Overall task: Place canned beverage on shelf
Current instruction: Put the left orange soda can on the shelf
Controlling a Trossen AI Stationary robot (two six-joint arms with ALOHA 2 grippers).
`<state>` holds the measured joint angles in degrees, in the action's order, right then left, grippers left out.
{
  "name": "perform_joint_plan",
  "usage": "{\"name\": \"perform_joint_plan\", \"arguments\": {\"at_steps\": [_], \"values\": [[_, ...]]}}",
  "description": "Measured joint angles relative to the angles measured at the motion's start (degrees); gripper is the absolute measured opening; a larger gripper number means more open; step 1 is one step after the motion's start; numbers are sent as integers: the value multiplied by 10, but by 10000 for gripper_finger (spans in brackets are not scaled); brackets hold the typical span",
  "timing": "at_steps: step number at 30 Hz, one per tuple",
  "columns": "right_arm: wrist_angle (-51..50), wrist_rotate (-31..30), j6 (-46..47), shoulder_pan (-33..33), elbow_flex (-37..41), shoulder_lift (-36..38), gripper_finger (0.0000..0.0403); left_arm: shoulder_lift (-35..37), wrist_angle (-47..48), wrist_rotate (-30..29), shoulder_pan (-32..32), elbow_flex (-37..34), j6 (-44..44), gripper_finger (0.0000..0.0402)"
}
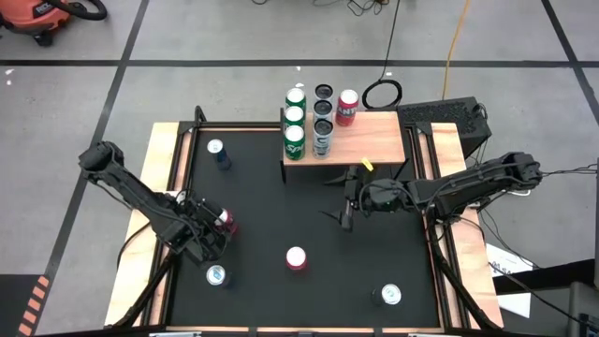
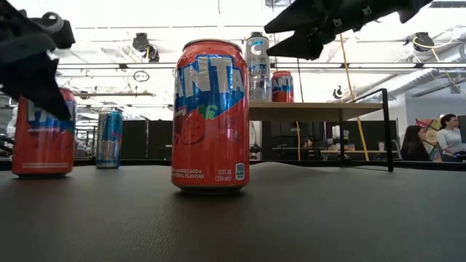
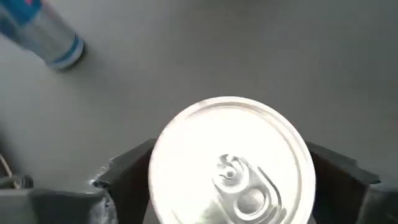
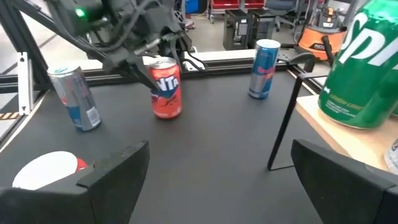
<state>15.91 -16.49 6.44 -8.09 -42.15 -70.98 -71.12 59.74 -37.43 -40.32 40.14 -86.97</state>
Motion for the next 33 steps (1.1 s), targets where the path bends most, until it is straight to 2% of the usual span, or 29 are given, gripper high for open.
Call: {"name": "perform_joint_plan", "arguments": {"at_steps": [5, 11, 15, 18, 21, 24, 29, 33], "values": [[2, 0, 8, -10, 0, 0, 379, 1, -18, 2, 0, -10, 4, 287], [4, 0, 29, -20, -1, -6, 379, 0, -22, 4, 2, -1, 30, 284], [15, 1, 39, -33, -1, -24, 379, -1, -29, -7, 12, 34, 92, 284], [37, 2, 44, -41, -1, -43, 379, -1, -60, -37, 22, 65, 176, 284], [67, 3, 45, -48, -1, -62, 379, -1, -137, -46, 32, 93, 293, 284], [98, 43, 50, -51, -1, -81, 379, -1, -234, -44, 46, 108, 420, 284], [148, 122, 66, -52, -1, -106, 379, -1, -365, -6, 84, 119, 576, 284], [149, 122, 66, -52, -1, -115, 379, -1, -403, 19, 125, 120, 636, 284]]}}
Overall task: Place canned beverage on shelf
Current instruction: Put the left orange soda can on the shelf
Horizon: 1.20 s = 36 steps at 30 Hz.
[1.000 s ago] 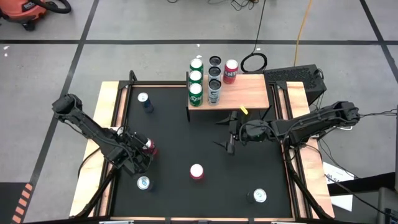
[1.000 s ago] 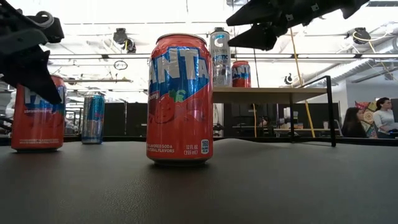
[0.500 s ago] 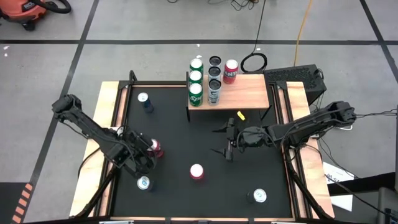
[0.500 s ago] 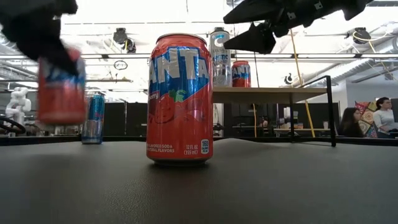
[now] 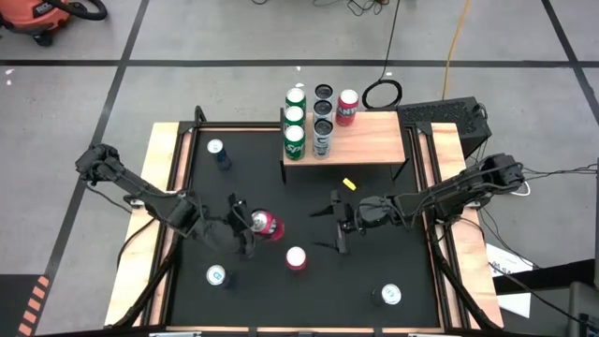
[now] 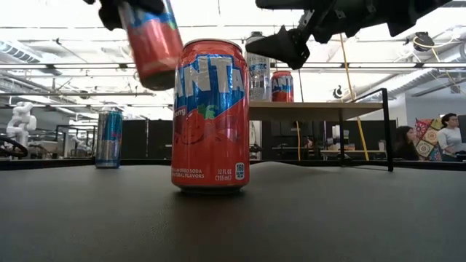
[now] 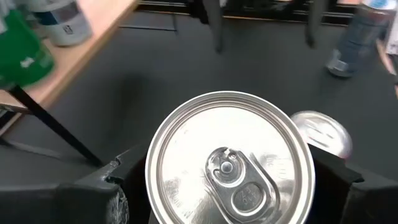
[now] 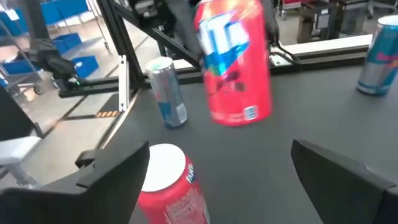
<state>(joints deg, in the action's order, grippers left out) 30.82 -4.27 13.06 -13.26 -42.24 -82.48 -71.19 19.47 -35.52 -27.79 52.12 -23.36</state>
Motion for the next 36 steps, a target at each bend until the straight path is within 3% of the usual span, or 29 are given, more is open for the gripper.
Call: {"name": "perform_joint_plan", "arguments": {"at_steps": [4, 13, 24, 36], "values": [[-3, -8, 0, 0, 0, 1, 379, -22, -9, 18, 53, 0, 4, 284], [-106, -107, 16, 0, 0, 16, 379, -144, -100, 112, 137, 0, 39, 284], [-153, -108, 45, 0, 0, 16, 379, -217, -158, 155, 190, 0, 63, 304], [-151, -109, 49, 0, 0, 16, 379, -231, -166, 172, 199, 2, 74, 330]]}}
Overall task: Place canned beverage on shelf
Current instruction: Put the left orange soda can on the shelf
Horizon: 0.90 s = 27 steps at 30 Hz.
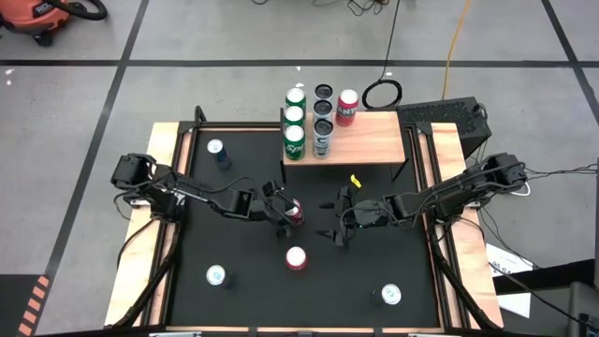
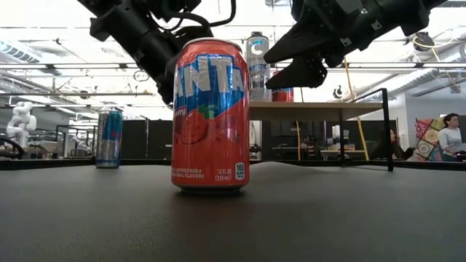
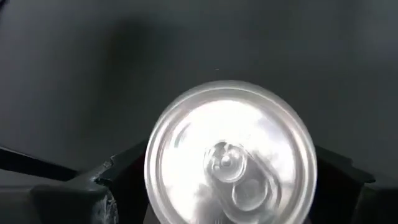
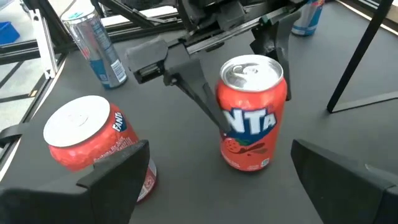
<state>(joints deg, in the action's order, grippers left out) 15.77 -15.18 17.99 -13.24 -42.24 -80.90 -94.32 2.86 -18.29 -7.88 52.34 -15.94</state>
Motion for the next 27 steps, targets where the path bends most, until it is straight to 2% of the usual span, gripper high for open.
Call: {"name": "perform_joint_plan", "arguments": {"at_steps": [8, 12, 17, 23, 27], "values": [[-2, 0, 0, 0, 0, 0, 379, -1, -6, 3, -3, 6, 29, 367], [-2, 2, -2, 0, 0, 0, 379, 2, -4, 0, -8, 25, 49, 370], [26, 2, -60, 8, 0, -17, 379, 6, 18, -15, -11, 41, 63, 371], [137, 4, -106, 31, 0, -68, 379, 37, 113, -46, -30, 63, 60, 371], [165, 38, -110, 56, -12, -95, 379, 73, 173, -86, -50, 72, 57, 371]]}}
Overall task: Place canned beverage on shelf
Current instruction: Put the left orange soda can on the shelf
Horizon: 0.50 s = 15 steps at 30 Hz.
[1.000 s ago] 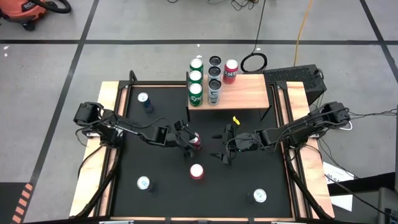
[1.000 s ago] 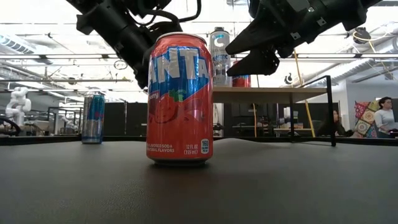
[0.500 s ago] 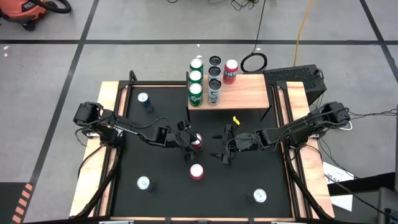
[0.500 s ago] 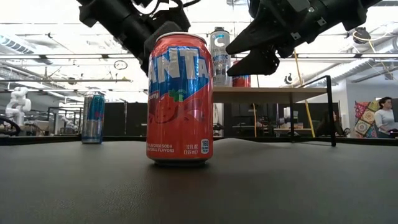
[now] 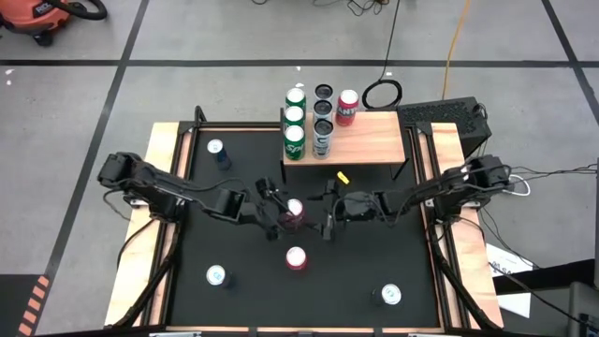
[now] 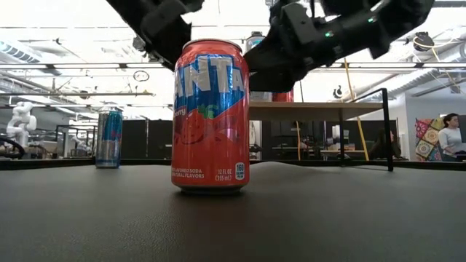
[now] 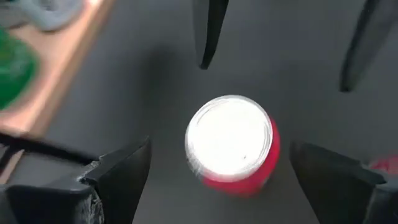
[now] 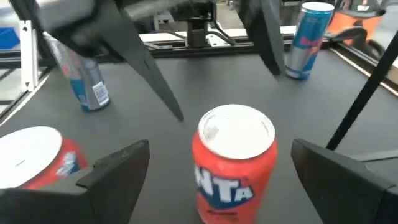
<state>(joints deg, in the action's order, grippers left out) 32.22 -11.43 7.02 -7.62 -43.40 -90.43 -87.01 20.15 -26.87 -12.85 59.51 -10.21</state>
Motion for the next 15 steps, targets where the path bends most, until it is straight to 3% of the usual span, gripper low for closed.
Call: {"name": "perform_joint_plan", "arguments": {"at_steps": [8, 15], "values": [[-5, 27, -8, 25, -56, -68, 379, 73, 29, -87, -58, -6, -21, 371], [-7, 26, 1, 37, -68, -106, 379, 88, 29, -156, -91, -44, -69, 371]]}}
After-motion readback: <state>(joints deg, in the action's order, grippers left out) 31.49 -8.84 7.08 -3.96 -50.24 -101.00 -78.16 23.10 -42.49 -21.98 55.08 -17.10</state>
